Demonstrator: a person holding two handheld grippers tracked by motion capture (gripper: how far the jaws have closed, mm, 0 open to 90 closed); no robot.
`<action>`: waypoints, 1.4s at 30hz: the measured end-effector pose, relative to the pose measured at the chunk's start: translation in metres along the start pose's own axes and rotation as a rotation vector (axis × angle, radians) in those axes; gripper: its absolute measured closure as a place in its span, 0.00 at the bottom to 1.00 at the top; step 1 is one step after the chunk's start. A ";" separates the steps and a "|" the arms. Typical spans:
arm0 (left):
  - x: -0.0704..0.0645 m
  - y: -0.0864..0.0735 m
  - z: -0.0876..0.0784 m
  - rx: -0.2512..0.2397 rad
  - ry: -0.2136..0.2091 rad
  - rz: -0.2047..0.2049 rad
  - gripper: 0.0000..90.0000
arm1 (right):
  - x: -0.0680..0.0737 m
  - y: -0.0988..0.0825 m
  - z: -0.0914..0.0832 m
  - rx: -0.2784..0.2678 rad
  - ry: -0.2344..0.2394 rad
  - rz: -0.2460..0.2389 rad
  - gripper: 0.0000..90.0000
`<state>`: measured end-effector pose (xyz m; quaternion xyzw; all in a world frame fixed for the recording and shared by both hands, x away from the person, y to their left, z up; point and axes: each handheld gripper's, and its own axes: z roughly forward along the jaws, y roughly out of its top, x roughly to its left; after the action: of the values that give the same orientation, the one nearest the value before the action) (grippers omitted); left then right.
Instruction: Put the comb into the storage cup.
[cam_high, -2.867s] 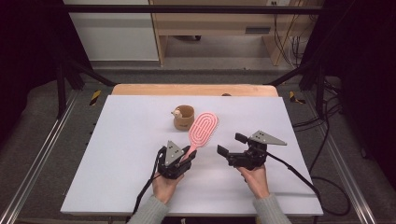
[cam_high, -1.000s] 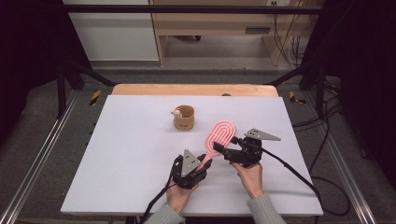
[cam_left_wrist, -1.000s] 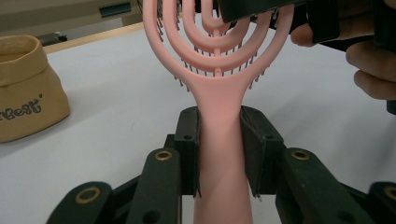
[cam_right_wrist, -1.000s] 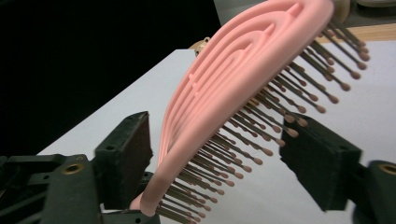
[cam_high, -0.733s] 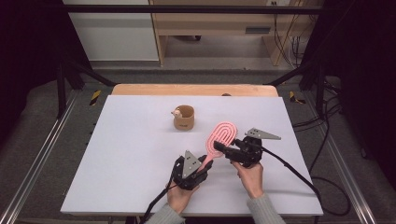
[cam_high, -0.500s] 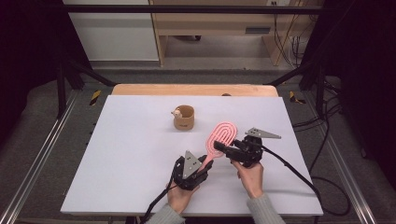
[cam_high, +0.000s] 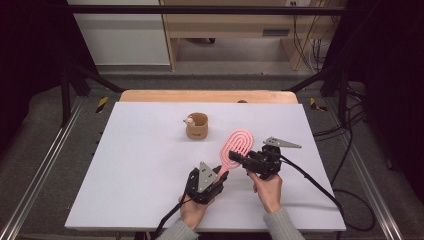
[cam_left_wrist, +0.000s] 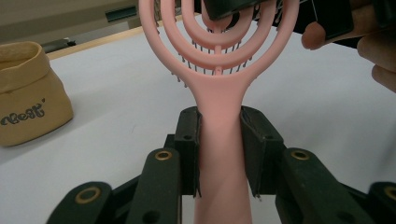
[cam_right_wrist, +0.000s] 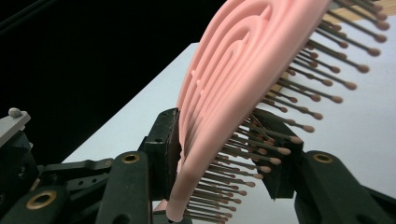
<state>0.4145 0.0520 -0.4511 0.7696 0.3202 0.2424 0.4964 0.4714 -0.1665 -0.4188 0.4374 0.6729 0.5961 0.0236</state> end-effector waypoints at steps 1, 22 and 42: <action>0.000 0.000 0.000 0.000 0.002 0.000 0.77 | 0.000 0.000 0.000 0.001 0.003 0.003 0.62; -0.003 0.001 0.003 -0.001 0.005 0.005 0.77 | 0.003 0.001 -0.003 -0.014 0.046 0.032 0.71; 0.014 0.010 -0.010 -0.040 -0.087 -0.068 0.50 | 0.006 0.005 -0.012 -0.056 -0.012 -0.014 0.71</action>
<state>0.4194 0.0651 -0.4375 0.7579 0.3194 0.1981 0.5332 0.4637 -0.1724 -0.4088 0.4355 0.6589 0.6118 0.0441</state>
